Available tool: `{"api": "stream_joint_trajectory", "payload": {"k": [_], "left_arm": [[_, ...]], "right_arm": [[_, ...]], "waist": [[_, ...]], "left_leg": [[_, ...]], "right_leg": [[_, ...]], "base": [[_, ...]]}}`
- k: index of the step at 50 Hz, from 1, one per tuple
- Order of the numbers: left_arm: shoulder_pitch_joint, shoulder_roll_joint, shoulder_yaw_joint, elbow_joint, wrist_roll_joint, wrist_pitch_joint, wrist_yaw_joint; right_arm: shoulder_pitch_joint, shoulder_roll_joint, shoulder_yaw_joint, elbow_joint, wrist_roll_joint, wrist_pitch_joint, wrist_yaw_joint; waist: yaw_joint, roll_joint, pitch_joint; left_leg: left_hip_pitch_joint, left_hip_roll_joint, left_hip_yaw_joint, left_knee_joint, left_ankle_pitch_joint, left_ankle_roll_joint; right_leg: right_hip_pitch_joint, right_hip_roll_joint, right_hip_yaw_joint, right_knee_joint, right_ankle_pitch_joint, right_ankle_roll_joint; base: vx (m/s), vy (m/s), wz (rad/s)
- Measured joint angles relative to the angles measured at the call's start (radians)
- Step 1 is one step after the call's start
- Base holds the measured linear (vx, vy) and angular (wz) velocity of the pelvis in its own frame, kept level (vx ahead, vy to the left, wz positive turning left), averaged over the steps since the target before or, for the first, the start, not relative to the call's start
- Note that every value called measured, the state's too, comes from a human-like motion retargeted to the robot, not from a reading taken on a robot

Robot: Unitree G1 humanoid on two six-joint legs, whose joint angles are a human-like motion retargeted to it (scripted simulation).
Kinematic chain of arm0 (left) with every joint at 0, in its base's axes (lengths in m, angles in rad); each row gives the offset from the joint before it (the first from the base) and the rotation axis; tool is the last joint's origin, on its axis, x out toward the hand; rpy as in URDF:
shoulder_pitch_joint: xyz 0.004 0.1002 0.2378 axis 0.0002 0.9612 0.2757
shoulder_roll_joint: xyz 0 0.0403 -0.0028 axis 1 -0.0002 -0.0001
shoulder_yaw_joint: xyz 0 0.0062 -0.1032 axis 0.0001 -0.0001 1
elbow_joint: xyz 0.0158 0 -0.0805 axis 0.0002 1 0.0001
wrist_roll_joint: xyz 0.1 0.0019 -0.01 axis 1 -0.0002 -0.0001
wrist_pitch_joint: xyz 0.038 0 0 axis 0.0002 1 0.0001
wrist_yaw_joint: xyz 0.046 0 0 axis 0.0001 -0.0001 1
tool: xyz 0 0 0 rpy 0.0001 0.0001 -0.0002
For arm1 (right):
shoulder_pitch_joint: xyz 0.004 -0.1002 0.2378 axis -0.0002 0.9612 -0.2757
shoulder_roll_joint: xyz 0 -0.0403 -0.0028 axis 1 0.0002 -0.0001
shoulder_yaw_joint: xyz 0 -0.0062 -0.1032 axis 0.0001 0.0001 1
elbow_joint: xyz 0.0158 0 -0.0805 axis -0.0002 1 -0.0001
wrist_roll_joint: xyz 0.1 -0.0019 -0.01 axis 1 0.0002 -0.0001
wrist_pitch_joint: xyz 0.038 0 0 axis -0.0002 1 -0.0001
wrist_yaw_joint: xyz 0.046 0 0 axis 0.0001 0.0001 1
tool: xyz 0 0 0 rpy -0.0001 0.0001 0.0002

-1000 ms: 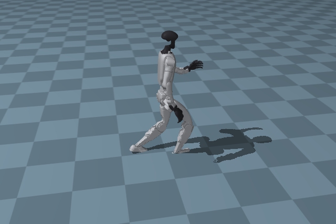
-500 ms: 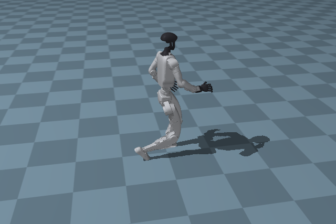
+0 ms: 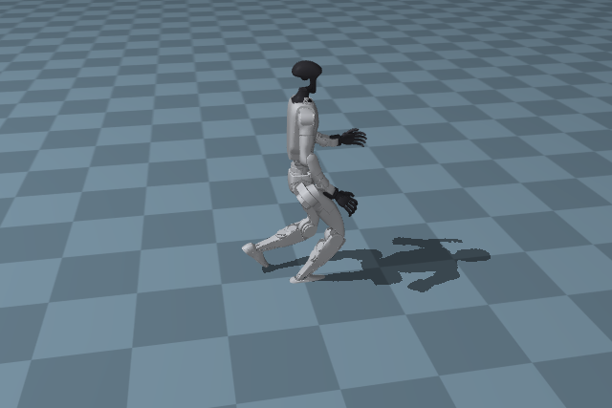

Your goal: Run

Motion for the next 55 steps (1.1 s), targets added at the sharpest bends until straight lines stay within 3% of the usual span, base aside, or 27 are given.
{"api": "stream_joint_trajectory", "payload": {"k": [2, 5, 8, 12, 15, 18, 20, 25, 30, 34, 38, 42, 45, 48, 51, 55], "left_arm": [[0.053, -0.01, -0.011, 0.009, 0.002, 0.023, -0.038], [0.169, -0.003, -0.005, 0.014, -0.004, 0.038, -0.087], [0.309, 0.011, 0.035, 0.007, -0.028, 0.043, -0.118], [0.452, 0.018, 0.101, -0.007, -0.049, 0.052, -0.13], [0.494, 0.011, 0.13, -0.019, -0.029, 0.049, -0.115], [0.463, -0.001, 0.137, -0.017, 0.022, 0.042, -0.067], [0.406, -0.007, 0.131, -0.007, 0.059, 0.037, -0.027], [0.195, 0.012, 0.101, 0.038, 0.132, 0.038, 0.055], [0.024, 0.059, 0.08, 0.033, 0.175, 0.021, 0.093], [-0.045, 0.074, 0.062, 0.015, 0.204, -0.004, 0.111], [-0.017, 0.053, 0.05, 0.003, 0.199, -0.017, 0.107], [0.077, 0.012, 0.032, 0.0, 0.19, 0.0, 0.063], [0.139, -0.007, 0.007, 0.008, 0.2, 0.033, 0.017], [0.2, 0.007, -0.001, -0.004, 0.201, 0.052, -0.029], [0.292, 0.037, 0.013, -0.041, 0.19, 0.048, -0.055], [0.409, 0.066, 0.052, -0.08, 0.174, 0.039, -0.062]], "right_arm": [[-0.097, -0.006, 0.008, -0.04, -0.014, 0.002, -0.026], [-0.229, -0.017, 0.015, -0.121, -0.025, -0.005, -0.045], [-0.315, -0.033, 0.005, -0.231, -0.016, -0.021, -0.063], [-0.362, -0.042, -0.016, -0.336, -0.009, -0.043, -0.078], [-0.327, -0.024, -0.027, -0.358, -0.011, -0.05, -0.078], [-0.253, 0.016, -0.018, -0.305, -0.023, -0.047, -0.059], [-0.207, 0.044, -0.004, -0.236, -0.039, -0.037, -0.042], [-0.095, 0.064, 0.036, -0.04, -0.083, -0.02, -0.001], [0.034, 0.015, 0.013, 0.001, -0.079, -0.02, 0.03], [0.103, -0.021, -0.024, -0.02, -0.065, -0.023, 0.025], [0.12, -0.021, -0.044, -0.033, -0.044, -0.032, -0.01], [0.064, -0.008, -0.057, -0.053, -0.037, -0.033, -0.06], [-0.031, -0.008, -0.043, -0.079, -0.065, -0.018, -0.09], [-0.155, -0.012, -0.017, -0.121, -0.095, -0.006, -0.105], [-0.241, -0.018, -0.008, -0.201, -0.102, -0.011, -0.111], [-0.302, -0.027, -0.015, -0.321, -0.096, -0.03, -0.125]], "waist": [[0.039, -0.022, 0.002], [0.1, -0.075, -0.003], [0.144, -0.141, -0.022], [0.161, -0.252, -0.051], [0.161, -0.311, -0.059], [0.145, -0.344, -0.055], [0.124, -0.355, -0.049], [0.038, -0.334, -0.036], [-0.024, -0.233, -0.037], [-0.036, -0.142, -0.054], [-0.037, -0.098, -0.055], [-0.012, -0.037, -0.043], [0.032, -0.02, -0.03], [0.093, -0.043, -0.033], [0.149, -0.089, -0.05], [0.184, -0.17, -0.082]], "left_leg": [[-0.118, 0.018, 0.015, 0.057, -0.097, 0.067], [-0.283, -0.039, 0.039, -0.011, -0.226, 0.129], [-0.402, -0.162, 0.061, -0.255, -0.265, 0.137], [-0.439, -0.384, 0.069, -0.6, -0.238, 0.146], [-0.406, -0.479, 0.072, -0.619, -0.216, 0.186], [-0.334, -0.528, 0.086, -0.596, -0.238, 0.221], [-0.267, -0.549, 0.094, -0.613, -0.262, 0.236], [-0.011, -0.585, 0.072, -0.798, -0.265, 0.208], [0.215, -0.525, 0.042, -0.965, -0.227, 0.122], [0.282, -0.427, 0.032, -0.937, -0.216, 0.058], [0.289, -0.336, 0.023, -0.7, -0.181, 0.005], [0.18, -0.173, 0.022, -0.3, 0.035, -0.045], [0.029, -0.052, 0.031, -0.034, 0.072, 0.009], [-0.163, -0.001, 0.043, 0.075, -0.072, 0.11], [-0.337, -0.049, 0.06, -0.004, -0.174, 0.151], [-0.488, -0.205, 0.083, -0.319, -0.197, 0.136]], "right_leg": [[0.049, -0.003, 0.025, -0.008, -0.032, -0.003], [0.13, -0.028, 0.082, -0.03, -0.061, 0.024], [0.218, -0.091, 0.13, -0.063, -0.057, 0.078], [0.317, -0.237, 0.163, -0.048, -0.032, 0.172], [0.361, -0.313, 0.178, 0.057, 0.051, 0.24], [0.323, -0.39, 0.168, 0.248, 0.233, 0.29], [0.256, -0.455, 0.155, 0.377, 0.292, 0.278], [0.039, -0.556, 0.137, 0.459, 0.133, 0.179], [-0.114, -0.437, 0.082, 0.165, 0.009, 0.148], [-0.146, -0.271, 0.062, -0.108, 0.006, 0.162], [-0.121, -0.187, 0.051, -0.052, 0.03, 0.12], [-0.065, -0.09, 0.009, 0.033, 0.001, 0.021], [-0.023, -0.047, -0.001, 0.057, -0.05, -0.032], [0.023, -0.036, 0.029, 0.032, -0.075, -0.034], [0.08, -0.055, 0.072, -0.005, -0.08, 0.0], [0.163, -0.142, 0.11, -0.051, -0.063, 0.074]], "base": [[0.0, 0.0, 0.0], [0.01, 0.03, -0.14], [0.04, 0.06, -0.08], [0.05, 0.07, 0.2], [0.01, 0.02, 0.02], [-0.01, 0.01, -0.07], [-0.03, 0.05, -0.23], [0.01, 0.05, -0.27], [0.06, -0.01, -0.35], [0.04, -0.06, -0.28], [-0.02, -0.08, -0.25], [-0.06, -0.09, -0.23], [-0.06, -0.08, -0.09], [-0.01, -0.02, -0.01], [0.0, 0.0, 0.0], [0.01, 0.03, 0.1]]}}
